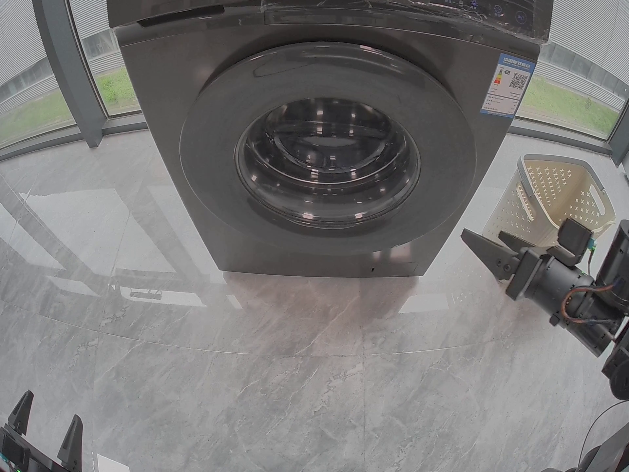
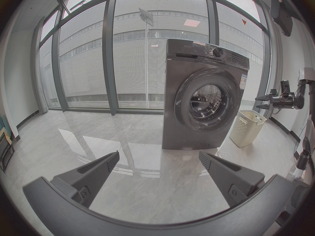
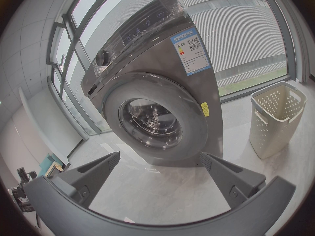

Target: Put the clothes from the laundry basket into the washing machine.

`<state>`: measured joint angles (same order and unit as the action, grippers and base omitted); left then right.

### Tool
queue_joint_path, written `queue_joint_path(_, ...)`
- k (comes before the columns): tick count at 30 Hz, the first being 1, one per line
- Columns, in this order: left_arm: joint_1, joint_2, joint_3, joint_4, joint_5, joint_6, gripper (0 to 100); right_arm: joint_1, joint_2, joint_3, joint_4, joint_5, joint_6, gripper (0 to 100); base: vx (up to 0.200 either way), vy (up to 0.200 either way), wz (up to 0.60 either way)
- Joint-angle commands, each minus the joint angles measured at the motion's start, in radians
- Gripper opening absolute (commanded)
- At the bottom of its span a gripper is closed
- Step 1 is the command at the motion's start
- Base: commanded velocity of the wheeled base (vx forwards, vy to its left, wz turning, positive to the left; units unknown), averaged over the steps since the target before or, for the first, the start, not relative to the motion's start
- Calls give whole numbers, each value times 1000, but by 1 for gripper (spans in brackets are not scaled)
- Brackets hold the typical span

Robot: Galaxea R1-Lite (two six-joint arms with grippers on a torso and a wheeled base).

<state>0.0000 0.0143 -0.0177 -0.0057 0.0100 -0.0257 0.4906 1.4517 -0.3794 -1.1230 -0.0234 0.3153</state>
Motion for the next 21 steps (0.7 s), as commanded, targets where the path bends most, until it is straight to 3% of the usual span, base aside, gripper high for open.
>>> queue_joint_path(1,-2,-8,18,0,-5,0,100,54,153,-78,-37,-15,10,100,0,0,0)
queue_joint_path(7,-2,-8,16,1,-5,-2,100,114,162,-141,-38,-18,10,100,200,0,0)
queue_joint_path(21,-2,-7,16,1,-7,-2,100,78,176,-233,-38,-20,10,100,200,0,0)
